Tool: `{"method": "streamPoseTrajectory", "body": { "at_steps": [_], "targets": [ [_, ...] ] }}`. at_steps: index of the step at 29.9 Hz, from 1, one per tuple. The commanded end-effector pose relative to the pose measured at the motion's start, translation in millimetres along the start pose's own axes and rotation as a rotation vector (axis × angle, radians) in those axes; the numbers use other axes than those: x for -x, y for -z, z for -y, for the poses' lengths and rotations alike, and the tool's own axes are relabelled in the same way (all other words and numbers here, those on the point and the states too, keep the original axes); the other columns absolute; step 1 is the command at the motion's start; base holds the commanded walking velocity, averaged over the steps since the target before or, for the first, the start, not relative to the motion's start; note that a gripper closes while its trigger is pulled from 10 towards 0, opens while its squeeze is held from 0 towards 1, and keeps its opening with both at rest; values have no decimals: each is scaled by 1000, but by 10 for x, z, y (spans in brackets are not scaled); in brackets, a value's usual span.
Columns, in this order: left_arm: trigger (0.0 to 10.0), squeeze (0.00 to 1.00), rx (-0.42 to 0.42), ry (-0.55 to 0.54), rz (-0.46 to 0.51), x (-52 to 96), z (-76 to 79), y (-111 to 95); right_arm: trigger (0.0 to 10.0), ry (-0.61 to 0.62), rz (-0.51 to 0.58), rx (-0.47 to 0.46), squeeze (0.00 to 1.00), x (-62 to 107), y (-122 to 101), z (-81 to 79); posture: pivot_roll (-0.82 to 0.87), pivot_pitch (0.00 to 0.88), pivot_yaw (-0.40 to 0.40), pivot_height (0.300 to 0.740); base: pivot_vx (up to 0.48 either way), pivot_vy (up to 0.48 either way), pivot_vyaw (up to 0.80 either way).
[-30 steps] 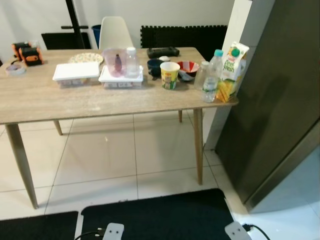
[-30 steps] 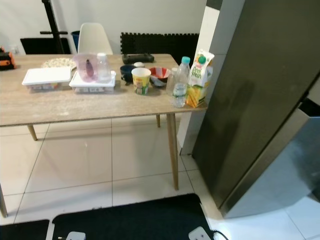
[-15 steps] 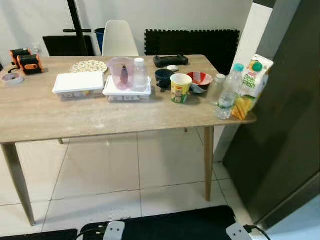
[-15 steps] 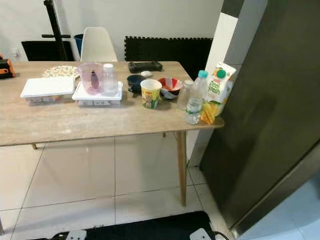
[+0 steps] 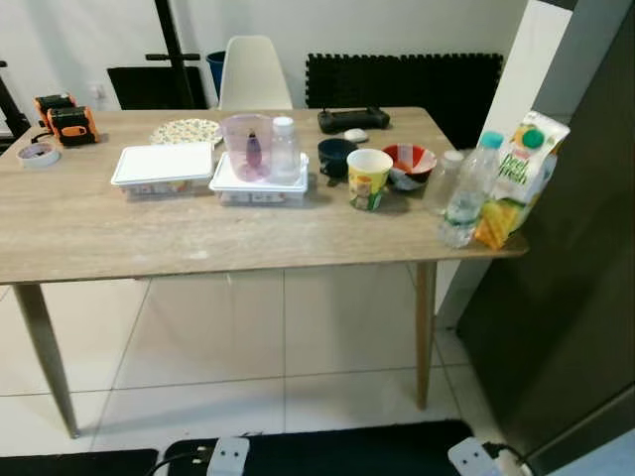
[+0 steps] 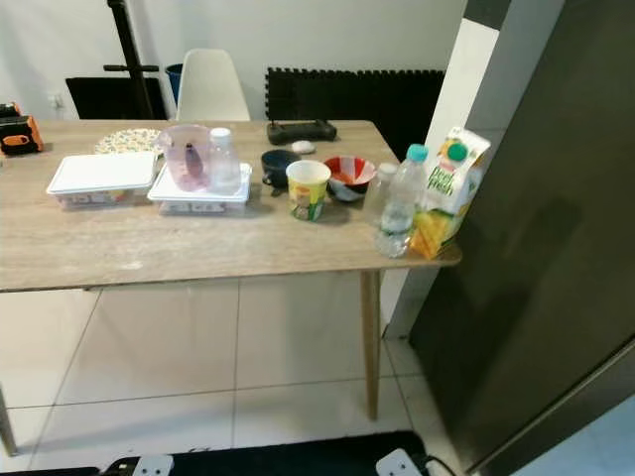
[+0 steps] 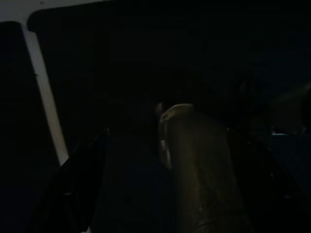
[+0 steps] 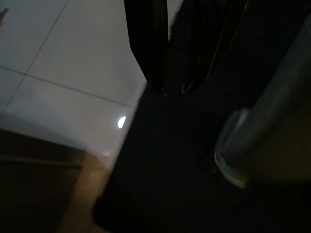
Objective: Restocking fridge
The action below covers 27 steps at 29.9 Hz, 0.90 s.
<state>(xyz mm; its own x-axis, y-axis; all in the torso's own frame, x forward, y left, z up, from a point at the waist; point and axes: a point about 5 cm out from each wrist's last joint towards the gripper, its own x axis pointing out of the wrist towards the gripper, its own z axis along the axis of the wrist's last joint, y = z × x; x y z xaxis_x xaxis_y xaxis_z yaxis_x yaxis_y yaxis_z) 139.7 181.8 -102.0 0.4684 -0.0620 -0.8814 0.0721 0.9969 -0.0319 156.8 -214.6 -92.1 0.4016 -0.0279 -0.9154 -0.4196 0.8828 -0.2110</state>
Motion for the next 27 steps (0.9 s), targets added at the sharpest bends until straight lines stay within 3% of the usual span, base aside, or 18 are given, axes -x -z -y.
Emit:
{"method": "streamPoseTrajectory", "body": {
  "at_steps": [1, 18, 24, 27],
  "targets": [
    [10000, 0, 15, -6, -4, -1, 10, 11, 10000, 9, -10, -11, 0, 9, 38, 38, -41, 0, -21, 740, 0, 0, 0],
    [10000, 0, 14, -19, -1, 1, -14, 2, 10000, 5, 11, -35, 0, 7, 21, 25, -44, 0, -18, 740, 0, 0, 0],
    [10000, 0, 4, -14, -2, 1, -18, 0, 10000, 10, 128, -126, 0, 7, -224, 101, -42, 0, -20, 740, 0, 0, 0],
    [10000, 0, -13, -15, -9, 1, -19, 3, 10000, 4, 162, -145, 0, 11, -312, 131, -42, 0, -20, 740, 0, -480, 0]
  ]
}}
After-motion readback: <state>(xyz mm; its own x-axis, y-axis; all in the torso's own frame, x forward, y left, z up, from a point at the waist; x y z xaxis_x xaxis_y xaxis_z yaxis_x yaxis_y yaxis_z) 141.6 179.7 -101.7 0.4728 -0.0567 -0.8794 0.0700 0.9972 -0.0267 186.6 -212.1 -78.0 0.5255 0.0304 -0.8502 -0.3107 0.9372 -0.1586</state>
